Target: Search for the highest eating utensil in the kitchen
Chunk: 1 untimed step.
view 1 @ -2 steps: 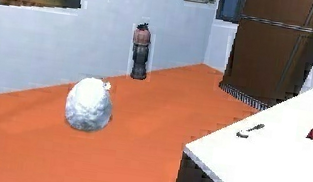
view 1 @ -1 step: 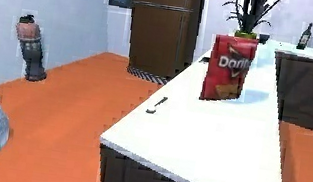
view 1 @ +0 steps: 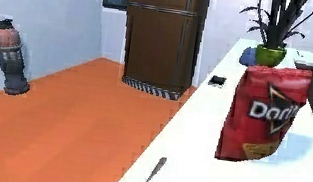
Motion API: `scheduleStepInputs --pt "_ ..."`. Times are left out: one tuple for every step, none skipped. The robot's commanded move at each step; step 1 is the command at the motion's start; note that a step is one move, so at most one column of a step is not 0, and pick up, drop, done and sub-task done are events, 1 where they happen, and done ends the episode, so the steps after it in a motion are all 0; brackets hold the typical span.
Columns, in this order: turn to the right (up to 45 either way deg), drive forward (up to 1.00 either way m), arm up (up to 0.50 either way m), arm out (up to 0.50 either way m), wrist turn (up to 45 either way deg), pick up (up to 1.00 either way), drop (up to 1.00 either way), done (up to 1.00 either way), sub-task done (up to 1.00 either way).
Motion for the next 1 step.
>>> scheduleStepInputs --pt "0.0 0.0 0.0 0.0 0.0 0.0 0.0 1.0 0.0"
